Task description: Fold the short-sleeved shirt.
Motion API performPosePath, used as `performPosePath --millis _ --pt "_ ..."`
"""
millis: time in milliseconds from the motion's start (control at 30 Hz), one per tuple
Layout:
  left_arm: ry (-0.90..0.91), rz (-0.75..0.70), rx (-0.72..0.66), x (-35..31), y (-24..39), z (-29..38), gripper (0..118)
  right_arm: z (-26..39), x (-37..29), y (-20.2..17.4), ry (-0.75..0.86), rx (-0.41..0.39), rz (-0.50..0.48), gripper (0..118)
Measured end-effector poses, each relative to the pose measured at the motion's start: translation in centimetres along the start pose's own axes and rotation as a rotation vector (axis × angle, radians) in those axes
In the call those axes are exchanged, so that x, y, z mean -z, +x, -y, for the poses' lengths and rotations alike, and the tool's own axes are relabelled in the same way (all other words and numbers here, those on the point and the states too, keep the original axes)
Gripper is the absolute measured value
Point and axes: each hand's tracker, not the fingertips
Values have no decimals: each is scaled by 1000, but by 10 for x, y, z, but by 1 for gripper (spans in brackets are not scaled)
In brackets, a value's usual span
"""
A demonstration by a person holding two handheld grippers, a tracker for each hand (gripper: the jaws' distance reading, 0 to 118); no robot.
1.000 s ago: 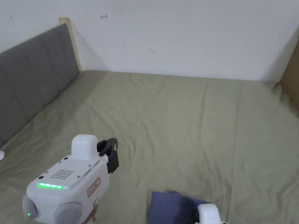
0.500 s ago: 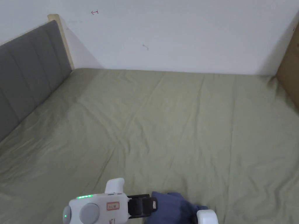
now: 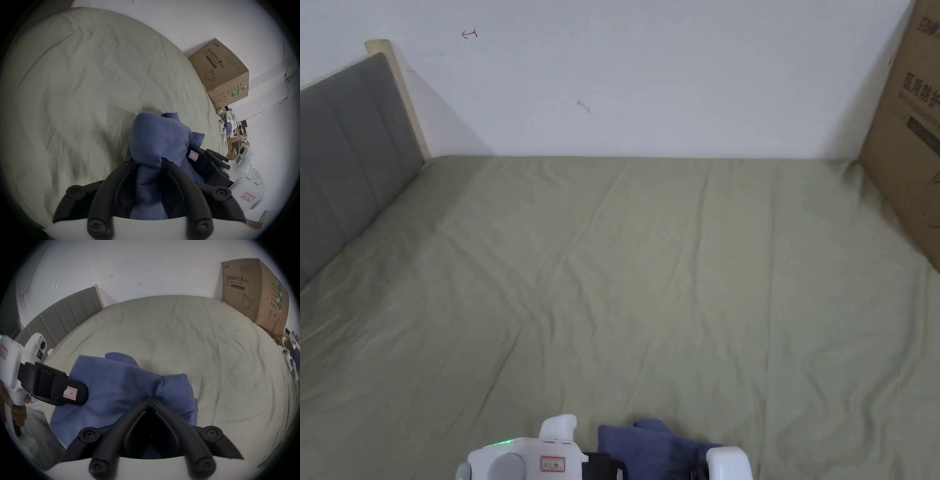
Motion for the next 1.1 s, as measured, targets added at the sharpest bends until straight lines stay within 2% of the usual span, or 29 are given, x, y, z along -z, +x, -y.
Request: performPosePath --millis 100,167,233,333,567,667,900,933,967,1000,1033,1067,1100 --pt "18 -26 27 -17 7 -5 20 -13 -17 5 45 43 -15 0" --pt "48 -4 31 -38 -2 -13 18 -27 -33 6 95 14 -9 0" --pt "87 -78 77 -62 -12 -22 18 -41 -46 6 142 -17 3 0" --pt "123 -151 80 -105 -45 -40 18 -59 -62 10 188 -7 -9 0" --pt "176 -379 43 -198 -142 -90 18 -92 -87 2 294 -43 29 0" --pt "195 -489 17 -227 -175 -106 18 -103 -89 -3 311 -43 39 0" --pt "195 -628 -27 -262 -237 -130 19 -120 -80 -15 336 -9 60 0" --pt "193 -639 -36 -261 -241 -132 22 -121 -78 -16 333 2 68 0" --pt "183 -634 -42 -258 -244 -134 32 -120 -77 -16 334 12 77 0" --pt "173 -635 -47 -255 -237 -132 32 -120 -76 -15 334 15 80 0" --pt "175 -640 -49 -251 -236 -132 37 -120 -75 -13 329 22 85 0" --pt "160 -665 -56 -247 -235 -134 48 -119 -75 -12 325 23 92 0" --pt "157 -673 -59 -245 -234 -134 68 -119 -75 -12 322 24 96 0"
